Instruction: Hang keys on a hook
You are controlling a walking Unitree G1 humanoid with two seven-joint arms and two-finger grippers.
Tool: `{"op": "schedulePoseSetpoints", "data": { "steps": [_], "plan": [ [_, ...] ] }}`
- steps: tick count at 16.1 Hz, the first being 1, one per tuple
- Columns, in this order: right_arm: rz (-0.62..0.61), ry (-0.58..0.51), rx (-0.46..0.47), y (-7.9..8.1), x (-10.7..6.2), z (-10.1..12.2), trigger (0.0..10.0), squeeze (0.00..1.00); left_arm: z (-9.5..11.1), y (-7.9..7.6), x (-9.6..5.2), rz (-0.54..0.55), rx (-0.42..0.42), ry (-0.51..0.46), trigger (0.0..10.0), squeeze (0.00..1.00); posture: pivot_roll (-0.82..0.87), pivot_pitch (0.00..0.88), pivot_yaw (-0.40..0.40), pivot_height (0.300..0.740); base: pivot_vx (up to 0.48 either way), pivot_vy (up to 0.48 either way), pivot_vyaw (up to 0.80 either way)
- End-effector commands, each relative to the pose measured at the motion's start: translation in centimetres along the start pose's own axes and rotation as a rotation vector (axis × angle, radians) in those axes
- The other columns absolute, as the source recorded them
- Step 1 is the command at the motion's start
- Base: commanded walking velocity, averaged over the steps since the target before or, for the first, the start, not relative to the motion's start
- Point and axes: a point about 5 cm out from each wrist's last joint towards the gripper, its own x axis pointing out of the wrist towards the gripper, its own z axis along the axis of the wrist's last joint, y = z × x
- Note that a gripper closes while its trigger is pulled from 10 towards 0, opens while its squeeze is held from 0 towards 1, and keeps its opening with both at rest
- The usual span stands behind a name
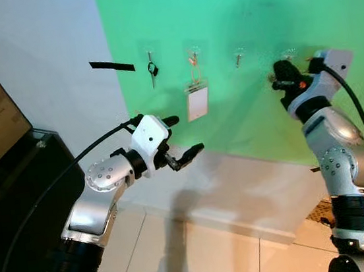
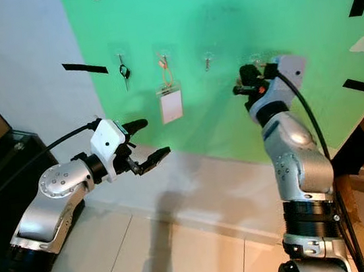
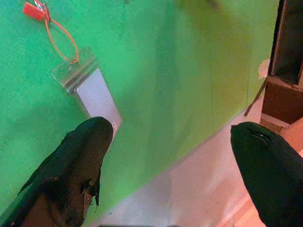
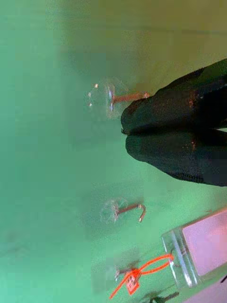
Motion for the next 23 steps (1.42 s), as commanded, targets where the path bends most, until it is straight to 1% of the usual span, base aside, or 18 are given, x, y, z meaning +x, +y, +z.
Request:
{"op": "schedulePoseSetpoints", "data": {
  "steps": [1,5,8,14,20,23],
  "plan": [
    [0.002,-0.03,0.0,-0.3,0.4,0.8,10.0,0.0,0.7,0.1,0.2,-0.02,0.016,-0.01,10.0,0.0,-0.05,0.0,-0.025,0.74,0.0,0.0,0.0],
    [-0.048,-0.041,0.013,-1.5,0.8,1.2,10.0,0.0,0.6,0.0,0.2,-0.023,0.014,-0.008,10.0,0.0,-0.05,0.0,-0.028,0.74,0.0,0.0,0.0],
    [-0.072,-0.04,0.011,-2.0,0.9,1.1,10.0,0.0,0.6,0.0,0.1,-0.028,0.015,-0.007,10.0,0.0,-0.05,0.0,-0.029,0.74,0.0,0.0,0.0],
    [-0.147,-0.05,0.027,-3.5,0.5,1.1,10.0,0.0,0.6,-0.1,0.2,-0.042,0.018,-0.002,10.0,0.0,-0.05,0.0,-0.017,0.74,0.0,0.0,0.0],
    [-0.193,-0.027,0.031,-4.3,0.1,0.1,10.0,0.0,0.7,-0.1,0.2,-0.049,0.025,-0.004,10.0,0.0,-0.05,0.0,-0.015,0.74,0.0,0.0,0.0],
    [-0.205,-0.027,0.032,-4.5,-0.2,0.1,10.0,0.0,0.7,-0.1,0.2,-0.05,0.026,-0.005,10.0,0.0,-0.05,0.0,-0.02,0.74,0.0,0.0,0.0]
  ]
}}
